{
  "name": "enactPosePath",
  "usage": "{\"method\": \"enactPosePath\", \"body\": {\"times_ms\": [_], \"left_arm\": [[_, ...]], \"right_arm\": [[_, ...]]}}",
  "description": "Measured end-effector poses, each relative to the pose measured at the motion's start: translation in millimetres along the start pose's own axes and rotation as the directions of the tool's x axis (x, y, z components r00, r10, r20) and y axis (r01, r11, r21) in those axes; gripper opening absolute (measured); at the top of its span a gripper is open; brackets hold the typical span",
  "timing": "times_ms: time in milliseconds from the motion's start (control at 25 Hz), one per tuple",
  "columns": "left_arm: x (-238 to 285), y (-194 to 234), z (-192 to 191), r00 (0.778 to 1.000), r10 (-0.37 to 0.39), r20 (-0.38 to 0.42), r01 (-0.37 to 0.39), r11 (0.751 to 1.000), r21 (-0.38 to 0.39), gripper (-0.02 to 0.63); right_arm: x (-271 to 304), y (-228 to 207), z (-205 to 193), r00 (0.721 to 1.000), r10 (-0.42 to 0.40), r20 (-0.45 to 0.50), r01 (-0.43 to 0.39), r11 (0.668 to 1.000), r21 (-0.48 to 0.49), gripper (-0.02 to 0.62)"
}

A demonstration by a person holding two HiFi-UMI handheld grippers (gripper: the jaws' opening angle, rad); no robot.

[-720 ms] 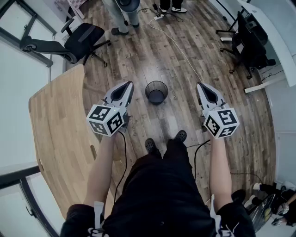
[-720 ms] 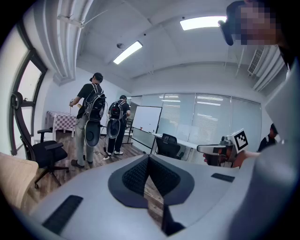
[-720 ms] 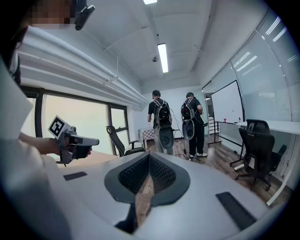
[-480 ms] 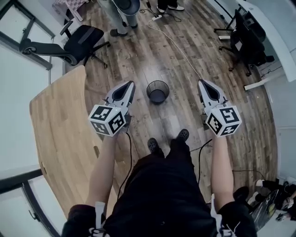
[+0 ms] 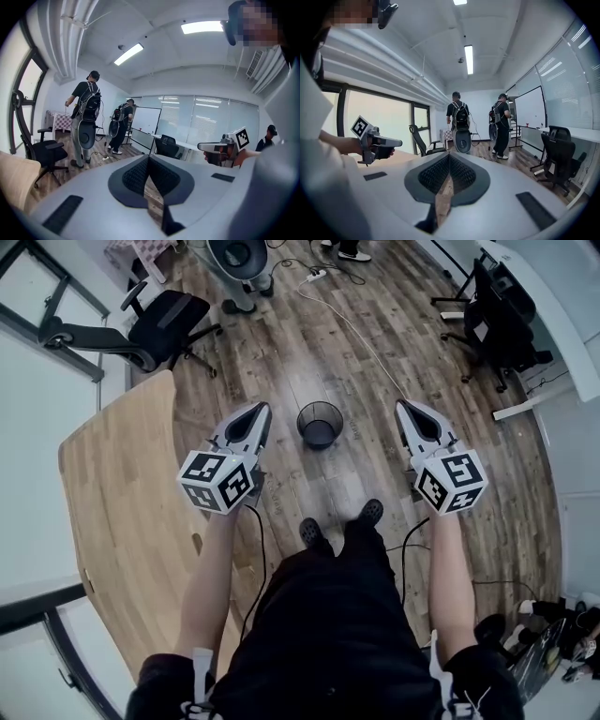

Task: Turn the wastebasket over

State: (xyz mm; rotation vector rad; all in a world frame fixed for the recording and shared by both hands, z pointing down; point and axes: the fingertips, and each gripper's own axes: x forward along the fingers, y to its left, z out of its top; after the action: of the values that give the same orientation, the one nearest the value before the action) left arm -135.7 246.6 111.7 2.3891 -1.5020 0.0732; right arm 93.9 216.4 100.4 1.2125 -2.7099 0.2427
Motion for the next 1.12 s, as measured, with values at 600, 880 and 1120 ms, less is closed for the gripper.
{"method": "enactPosePath", "body": {"times_ms": [600,880,1120], "left_arm": [[-3.8,-6.5,2.0,0.999,-0.034,0.005,0.034,0.999,0.020,0.017],[1.1,-4.7,-15.7,0.998,-0.052,-0.027,0.051,0.999,-0.013,0.017],[19.4,-7.0,-36.8,0.996,-0.066,-0.066,0.064,0.997,-0.032,0.017]], "right_arm": [[-6.6,2.4,4.5,0.997,-0.064,0.044,0.064,0.998,0.019,0.032],[-15.8,1.4,-9.3,0.995,-0.104,0.008,0.104,0.994,0.022,0.032],[-8.2,-9.8,-33.4,0.993,-0.117,-0.036,0.117,0.993,0.017,0.032]]}}
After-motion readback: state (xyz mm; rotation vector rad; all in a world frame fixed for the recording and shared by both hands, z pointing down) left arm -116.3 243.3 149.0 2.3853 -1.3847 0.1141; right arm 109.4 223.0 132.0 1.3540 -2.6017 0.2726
